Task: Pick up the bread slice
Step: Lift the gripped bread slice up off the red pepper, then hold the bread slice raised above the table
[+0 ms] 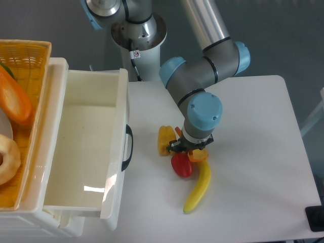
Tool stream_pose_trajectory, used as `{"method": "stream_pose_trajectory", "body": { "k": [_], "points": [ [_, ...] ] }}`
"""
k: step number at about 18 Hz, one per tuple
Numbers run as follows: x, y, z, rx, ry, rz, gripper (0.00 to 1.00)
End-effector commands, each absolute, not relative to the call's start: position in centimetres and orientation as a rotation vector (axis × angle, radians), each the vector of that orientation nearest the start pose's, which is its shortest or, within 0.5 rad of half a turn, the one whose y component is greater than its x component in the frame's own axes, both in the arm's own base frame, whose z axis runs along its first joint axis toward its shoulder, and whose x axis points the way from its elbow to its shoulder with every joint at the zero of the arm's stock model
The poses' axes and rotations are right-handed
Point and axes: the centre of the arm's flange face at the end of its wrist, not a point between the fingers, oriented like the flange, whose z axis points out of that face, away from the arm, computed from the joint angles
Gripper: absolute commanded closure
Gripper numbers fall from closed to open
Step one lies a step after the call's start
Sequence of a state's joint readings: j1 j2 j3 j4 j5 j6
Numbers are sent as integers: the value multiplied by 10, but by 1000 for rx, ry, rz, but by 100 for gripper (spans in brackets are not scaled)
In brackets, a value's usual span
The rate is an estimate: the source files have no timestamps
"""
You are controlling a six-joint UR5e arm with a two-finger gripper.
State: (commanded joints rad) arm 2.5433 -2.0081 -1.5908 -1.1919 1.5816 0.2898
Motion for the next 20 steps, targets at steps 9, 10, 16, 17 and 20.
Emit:
{"method": "stream_pose_trajectory", "body": {
  "k": [9, 10, 16, 17, 20],
  "points": [
    [-464, 448, 327, -2922, -1086, 2, 100],
    [-464, 448, 337, -2912, -1080, 10, 100],
    [-443, 458, 388, -2898, -805, 32, 100],
    [-439, 461, 394, -2880, -764, 10, 100],
    [-430, 465, 408, -2870, -584, -11, 100]
  ]
}}
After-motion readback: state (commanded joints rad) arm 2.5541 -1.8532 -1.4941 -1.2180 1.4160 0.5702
